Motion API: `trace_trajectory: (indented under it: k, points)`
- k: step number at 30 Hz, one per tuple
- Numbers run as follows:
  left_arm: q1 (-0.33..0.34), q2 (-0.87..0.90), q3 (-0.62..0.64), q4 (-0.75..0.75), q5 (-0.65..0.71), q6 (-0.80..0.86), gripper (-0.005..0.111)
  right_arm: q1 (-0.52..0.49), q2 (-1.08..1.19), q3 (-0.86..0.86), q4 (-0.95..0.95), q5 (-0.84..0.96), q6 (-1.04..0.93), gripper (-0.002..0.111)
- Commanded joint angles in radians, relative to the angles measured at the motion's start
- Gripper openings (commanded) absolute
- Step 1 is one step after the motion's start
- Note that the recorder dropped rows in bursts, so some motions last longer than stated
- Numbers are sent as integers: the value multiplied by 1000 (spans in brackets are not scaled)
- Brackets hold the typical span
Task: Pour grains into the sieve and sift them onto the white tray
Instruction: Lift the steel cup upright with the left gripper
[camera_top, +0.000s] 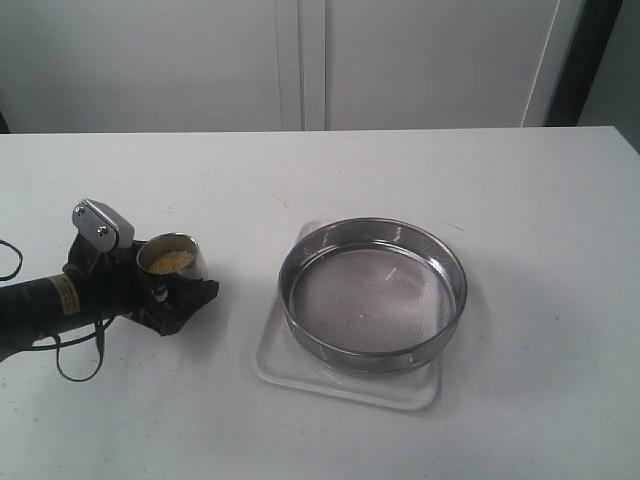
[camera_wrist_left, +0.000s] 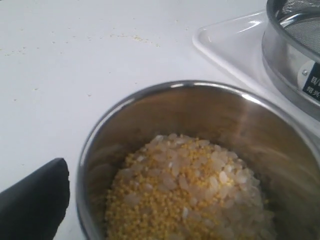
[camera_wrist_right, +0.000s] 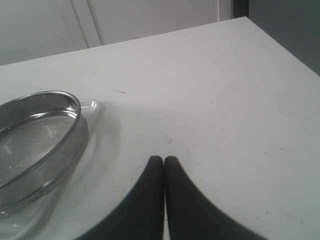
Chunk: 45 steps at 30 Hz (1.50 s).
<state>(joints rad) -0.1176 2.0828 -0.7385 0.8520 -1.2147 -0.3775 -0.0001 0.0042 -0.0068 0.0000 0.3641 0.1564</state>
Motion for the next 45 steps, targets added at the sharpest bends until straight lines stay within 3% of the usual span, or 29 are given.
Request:
trace_trajectory:
  k: [1,6,8,12,13,20,33,45]
  points:
    - [-6,1,-3,-6,-6,-12,105,1,-4,7,0,-14,5,0]
    - [-6,1,-3,-6,-6,-12,102,1,-4,7,0,-14,5,0]
    - [-6,1,-3,-10,-6,-12,86,1,-4,7,0,-14,5,0]
    - [-6,1,-3,-10,-6,-11,39,1,-4,7,0,-14,5,0]
    - [-6,1,-3,-10,-6,-11,31,1,-4,7,0,-14,5,0]
    - [-6,1,-3,-10,-6,-11,1,1,-4,7,0,-14,5,0]
    - [-6,-43,-3,-8,-6,-24,0,1,-4,7,0,-14,5,0]
    - [-6,-210,9,73,-6,-197,0,1,-4,7,0,-14,5,0]
